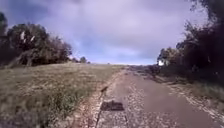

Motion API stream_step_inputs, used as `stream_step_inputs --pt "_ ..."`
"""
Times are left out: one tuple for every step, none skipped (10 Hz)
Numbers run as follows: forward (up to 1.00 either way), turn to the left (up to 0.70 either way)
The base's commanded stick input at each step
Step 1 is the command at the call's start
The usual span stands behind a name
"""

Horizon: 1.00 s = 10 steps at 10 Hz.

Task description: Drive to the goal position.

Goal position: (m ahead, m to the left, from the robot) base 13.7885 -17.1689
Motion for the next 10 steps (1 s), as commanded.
stream_step_inputs --pt "0.7 -0.14" --pt "0.7 -0.14" --pt "0.7 -0.14" --pt "0.7 -0.14" --pt "0.7 -0.14" --pt "0.7 -0.14" --pt "0.7 -0.14" --pt "0.7 -0.14" --pt "0.7 -0.14" --pt "0.7 -0.14"
